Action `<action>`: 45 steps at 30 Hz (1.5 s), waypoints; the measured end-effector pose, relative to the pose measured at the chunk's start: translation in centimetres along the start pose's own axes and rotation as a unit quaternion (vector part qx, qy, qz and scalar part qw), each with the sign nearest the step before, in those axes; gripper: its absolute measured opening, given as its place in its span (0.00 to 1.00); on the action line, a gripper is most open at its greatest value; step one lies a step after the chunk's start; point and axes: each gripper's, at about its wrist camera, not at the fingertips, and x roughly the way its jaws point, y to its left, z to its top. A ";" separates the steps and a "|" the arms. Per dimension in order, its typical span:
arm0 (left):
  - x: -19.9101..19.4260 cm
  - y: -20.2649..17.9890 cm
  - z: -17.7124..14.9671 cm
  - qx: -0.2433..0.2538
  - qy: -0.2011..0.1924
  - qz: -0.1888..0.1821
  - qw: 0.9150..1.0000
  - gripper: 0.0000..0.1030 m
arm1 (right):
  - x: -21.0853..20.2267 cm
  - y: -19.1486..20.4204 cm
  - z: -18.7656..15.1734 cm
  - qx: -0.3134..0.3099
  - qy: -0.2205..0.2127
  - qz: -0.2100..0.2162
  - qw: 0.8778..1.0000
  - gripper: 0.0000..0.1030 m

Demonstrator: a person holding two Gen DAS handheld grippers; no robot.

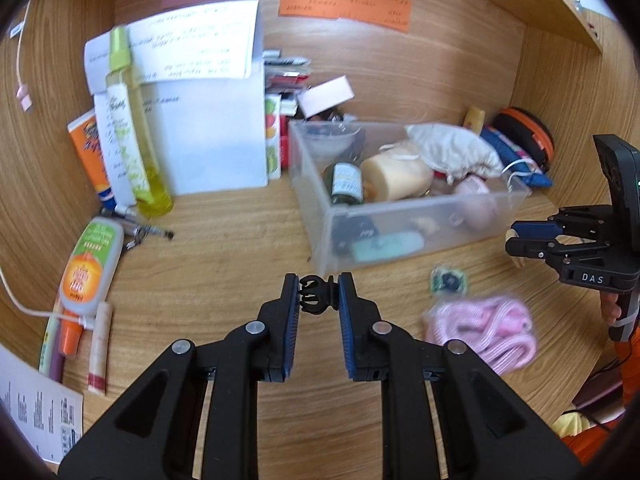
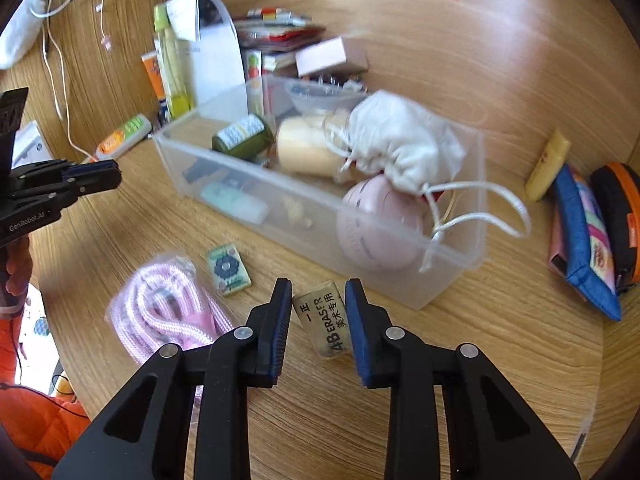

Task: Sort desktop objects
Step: 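Carry the black clip with the left gripper over the clear box while the right carries the eraser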

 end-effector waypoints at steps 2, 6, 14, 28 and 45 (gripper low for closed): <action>-0.2 -0.5 0.5 0.002 -0.009 -0.005 1.000 0.18 | -0.8 0.0 0.4 -0.001 -0.011 -0.002 1.000 0.24; -0.6 -1.3 1.7 0.009 -0.026 -0.009 1.000 0.18 | -2.0 0.0 1.3 -0.003 -0.035 0.000 0.999 0.24; -0.8 -2.3 3.7 0.019 -0.048 -0.021 0.998 0.18 | -3.1 -0.1 3.2 -0.004 -0.067 0.006 0.998 0.24; 2.3 -2.3 7.0 0.011 -0.053 -0.040 0.998 0.18 | 0.5 0.3 7.9 0.002 -0.086 0.040 0.995 0.24; 6.6 -2.6 6.7 0.013 -0.015 -0.049 0.999 0.18 | 4.1 -0.6 7.3 0.032 -0.059 0.056 0.996 0.25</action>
